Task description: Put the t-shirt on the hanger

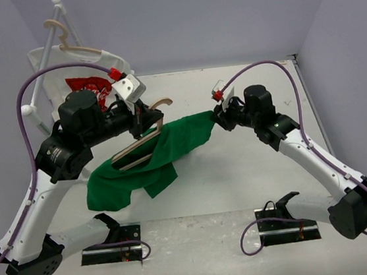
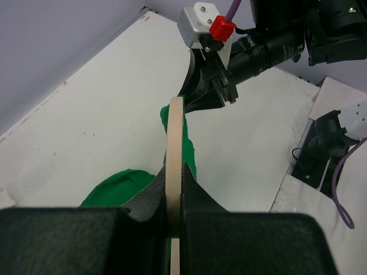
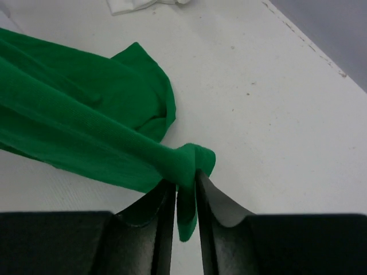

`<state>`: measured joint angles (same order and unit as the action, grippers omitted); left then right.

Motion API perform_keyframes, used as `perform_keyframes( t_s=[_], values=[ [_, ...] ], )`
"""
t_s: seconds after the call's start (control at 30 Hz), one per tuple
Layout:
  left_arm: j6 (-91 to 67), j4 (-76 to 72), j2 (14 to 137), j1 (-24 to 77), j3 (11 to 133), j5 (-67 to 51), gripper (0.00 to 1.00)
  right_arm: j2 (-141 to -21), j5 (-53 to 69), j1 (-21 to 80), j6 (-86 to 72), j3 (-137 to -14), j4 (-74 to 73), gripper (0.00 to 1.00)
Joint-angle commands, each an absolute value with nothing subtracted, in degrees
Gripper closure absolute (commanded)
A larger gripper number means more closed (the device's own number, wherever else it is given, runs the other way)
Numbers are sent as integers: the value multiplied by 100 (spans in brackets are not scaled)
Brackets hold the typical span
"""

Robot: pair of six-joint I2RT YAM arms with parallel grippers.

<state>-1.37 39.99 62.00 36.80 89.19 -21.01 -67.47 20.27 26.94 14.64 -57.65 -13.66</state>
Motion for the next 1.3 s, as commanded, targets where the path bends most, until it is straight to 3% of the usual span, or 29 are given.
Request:
perform_keyframes(
  t_s=[0.0,0.17,0.27,0.53,0.6,0.7,0.77,0.83,0.93,1.07,1.1,1.27],
  values=[
    [-181,3672,6158,3665,9143,-2078,100,-6874,1317,2508,1113,-5779,-870,100],
    [-439,3560,6139,3674,9412,-1707,100,-7346,169,1545,-396,-5862,-887,100],
    [-521,3495,6158,3665,9582,-1752,100,-7543,377,1056,-837,-5813,-931,100],
    [-799,3112,6424,3674,9527,-1898,100,-7418,764,1055,-862,-5932,-1050,100],
    [-851,3010,6492,3665,9511,-1932,100,-7258,1127,1072,-887,-5966,-1080,89],
    [-959,2854,6577,3669,9496,-1588,100,-6838,1218,1064,-1054,-5941,-1000,41],
    [-1141,2666,6611,3665,9478,-1063,100,-6641,1046,1063,-1217,-5996,-1053,29],
    [-1382,2457,6646,3665,9472,-581,100,-6436,679,1063,-1395,-6041,-1146,8],
    [-1702,2001,6801,3672,9594,806,100,-5869,892,1061,-2051,-5913,-986,1],
    [-2139,1427,7075,3719,9881,2383,100,-5432,3244,1160,-2884,-5574,-66,1],
    [-2145,1257,7161,3795,9940,2737,100,-5488,3314,1416,-2832,-5771,-397,1],
    [-1181,4,7886,4629,10355,4604,100,-5846,1158,3667,-2118,-7033,-1766,1]
  ],
)
